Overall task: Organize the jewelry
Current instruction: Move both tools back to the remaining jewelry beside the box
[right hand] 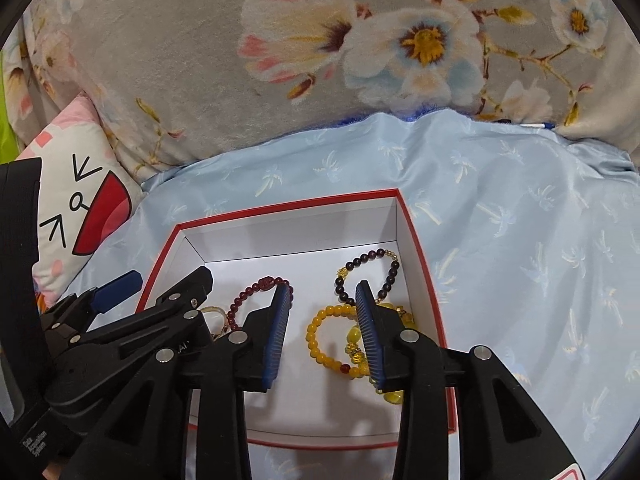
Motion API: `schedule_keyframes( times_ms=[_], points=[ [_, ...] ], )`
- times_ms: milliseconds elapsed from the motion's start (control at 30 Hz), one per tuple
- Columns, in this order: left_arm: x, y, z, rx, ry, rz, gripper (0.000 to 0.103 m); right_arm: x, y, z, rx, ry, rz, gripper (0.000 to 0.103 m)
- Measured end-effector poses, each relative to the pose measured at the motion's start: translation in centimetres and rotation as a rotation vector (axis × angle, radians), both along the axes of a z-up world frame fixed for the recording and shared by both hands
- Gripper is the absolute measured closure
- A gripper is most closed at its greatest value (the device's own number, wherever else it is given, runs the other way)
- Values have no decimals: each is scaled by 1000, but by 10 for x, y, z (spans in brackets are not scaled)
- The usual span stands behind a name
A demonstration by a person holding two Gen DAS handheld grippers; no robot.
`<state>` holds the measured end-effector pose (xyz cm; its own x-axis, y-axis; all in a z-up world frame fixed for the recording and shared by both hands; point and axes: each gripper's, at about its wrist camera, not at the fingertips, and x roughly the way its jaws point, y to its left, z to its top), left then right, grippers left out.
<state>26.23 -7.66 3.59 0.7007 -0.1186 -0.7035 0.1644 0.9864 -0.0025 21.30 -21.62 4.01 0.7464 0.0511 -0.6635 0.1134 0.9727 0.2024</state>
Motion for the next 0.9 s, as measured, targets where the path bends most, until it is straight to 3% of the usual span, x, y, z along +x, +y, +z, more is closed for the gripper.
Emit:
schedule_keyframes(
  times_ms=[433, 900],
  points=[
    [-53, 27, 15, -15, -20, 16, 29, -63, -11, 6, 29, -7, -8, 66],
    [-118, 44, 12, -18, -9, 4, 29, -126, 15, -3, 31, 34, 26, 65]
  ],
)
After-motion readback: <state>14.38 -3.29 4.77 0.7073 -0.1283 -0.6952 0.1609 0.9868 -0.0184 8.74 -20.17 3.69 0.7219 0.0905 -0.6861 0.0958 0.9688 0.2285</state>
